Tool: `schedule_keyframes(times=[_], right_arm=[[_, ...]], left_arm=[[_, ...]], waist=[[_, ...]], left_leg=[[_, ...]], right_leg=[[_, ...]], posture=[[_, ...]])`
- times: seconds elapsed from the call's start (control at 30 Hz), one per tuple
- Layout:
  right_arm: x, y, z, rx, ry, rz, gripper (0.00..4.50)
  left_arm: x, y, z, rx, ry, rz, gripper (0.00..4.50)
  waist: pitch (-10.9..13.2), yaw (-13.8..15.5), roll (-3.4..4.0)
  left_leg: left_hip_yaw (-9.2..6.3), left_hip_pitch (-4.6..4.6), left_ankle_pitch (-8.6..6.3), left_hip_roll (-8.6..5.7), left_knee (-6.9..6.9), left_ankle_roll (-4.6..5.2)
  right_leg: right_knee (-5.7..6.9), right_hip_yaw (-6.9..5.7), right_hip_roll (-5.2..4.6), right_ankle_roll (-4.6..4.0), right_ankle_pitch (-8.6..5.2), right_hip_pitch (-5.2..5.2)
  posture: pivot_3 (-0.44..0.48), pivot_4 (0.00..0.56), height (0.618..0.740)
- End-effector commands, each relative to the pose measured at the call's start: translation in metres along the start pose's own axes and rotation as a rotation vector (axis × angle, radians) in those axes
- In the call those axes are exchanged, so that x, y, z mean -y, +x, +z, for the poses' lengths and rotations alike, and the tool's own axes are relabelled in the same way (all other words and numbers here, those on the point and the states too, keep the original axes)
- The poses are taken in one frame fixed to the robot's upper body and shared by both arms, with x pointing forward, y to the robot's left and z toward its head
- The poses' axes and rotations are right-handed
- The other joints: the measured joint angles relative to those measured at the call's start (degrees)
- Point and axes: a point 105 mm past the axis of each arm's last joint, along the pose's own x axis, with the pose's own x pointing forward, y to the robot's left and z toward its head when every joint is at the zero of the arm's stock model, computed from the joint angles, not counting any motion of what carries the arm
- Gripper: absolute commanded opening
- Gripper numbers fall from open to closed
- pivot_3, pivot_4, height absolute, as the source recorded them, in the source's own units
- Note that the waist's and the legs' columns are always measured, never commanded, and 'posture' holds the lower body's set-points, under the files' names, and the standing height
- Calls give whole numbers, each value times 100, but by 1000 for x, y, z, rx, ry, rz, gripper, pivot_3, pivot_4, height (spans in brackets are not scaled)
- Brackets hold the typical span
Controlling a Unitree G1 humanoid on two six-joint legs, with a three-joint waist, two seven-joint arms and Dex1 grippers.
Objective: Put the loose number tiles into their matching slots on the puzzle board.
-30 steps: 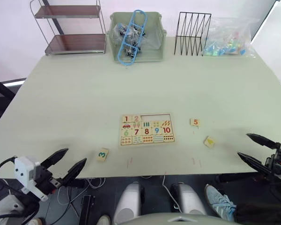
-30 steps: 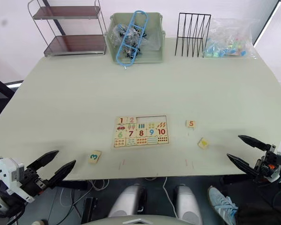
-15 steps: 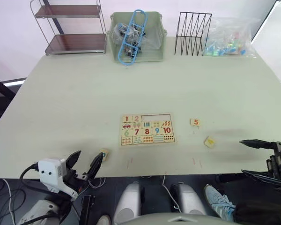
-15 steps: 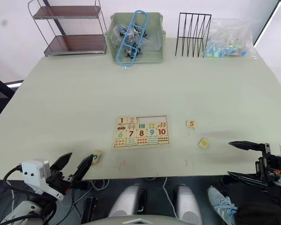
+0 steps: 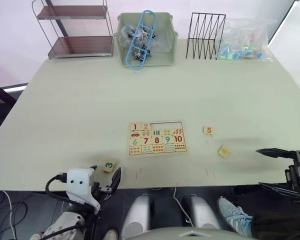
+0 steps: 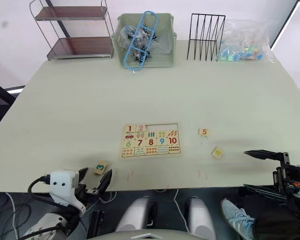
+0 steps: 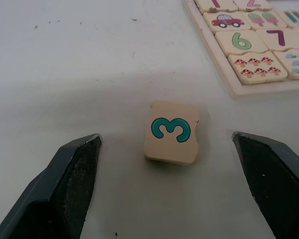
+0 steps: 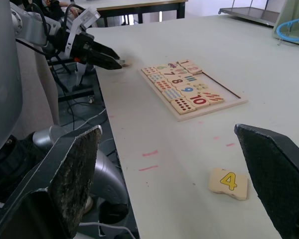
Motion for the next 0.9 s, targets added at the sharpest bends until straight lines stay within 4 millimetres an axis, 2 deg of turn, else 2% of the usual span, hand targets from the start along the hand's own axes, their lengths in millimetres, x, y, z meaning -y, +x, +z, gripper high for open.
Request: schedule_keyframes(times=[0.03,0.27,0.3,0.4,0.47,0.57,0.7,0.8,0.9], right_arm=[[2,-1,5,19,-29,-3,4500],[4,-1,6,32,-38,-13,4500],[4,-1,6,31,-39,-15,4500],[4,-1,6,32,-40,-18,4500],[4,-1,6,33,-40,-21,4500],[4,-1,4,35,-40,-25,4500],[4,-1,3,42,-39,-29,4500],[2,0,1,52,-31,-29,4500],[1,4,2,70,-33,-31,4500]], left_arm=[[4,0,-2,-32,37,-7,4455],[4,4,-13,-66,43,-18,4455],[4,5,-13,-66,42,-21,3976],[7,6,-15,-72,29,-43,3102],[7,7,-16,-75,28,-52,2081],[6,8,-16,-76,35,-56,920],[-1,11,-9,-54,57,-54,919],[-11,15,8,2,158,-103,919],[-11,20,31,75,253,-213,919]], waist=[[-3,3,6],[-25,7,43],[-32,9,55],[-37,5,63],[-38,6,65],[-41,8,69],[-46,10,78],[-53,15,91],[-47,7,75]], left_leg=[[0,0,0,0,0,0],[1,0,0,-1,0,0],[1,0,0,-1,0,0],[1,1,0,-2,0,0],[1,0,0,-2,0,0],[1,1,0,-3,0,0],[1,1,0,-3,0,1],[-4,1,0,-4,0,1],[-5,1,0,0,0,1]], right_leg=[[0,-1,0,0,0,0],[0,1,0,0,0,1],[0,2,-1,0,0,1],[0,1,0,0,0,1],[0,2,0,0,0,0],[0,2,-1,0,0,1],[0,2,-1,0,0,1],[1,-3,1,-1,0,1],[2,-2,11,-2,0,0]], posture=[[0,150,740],[0,150,740],[0,150,740],[0,150,740],[0,150,740],[0,150,740],[0,150,740],[0,150,740],[0,150,740]])
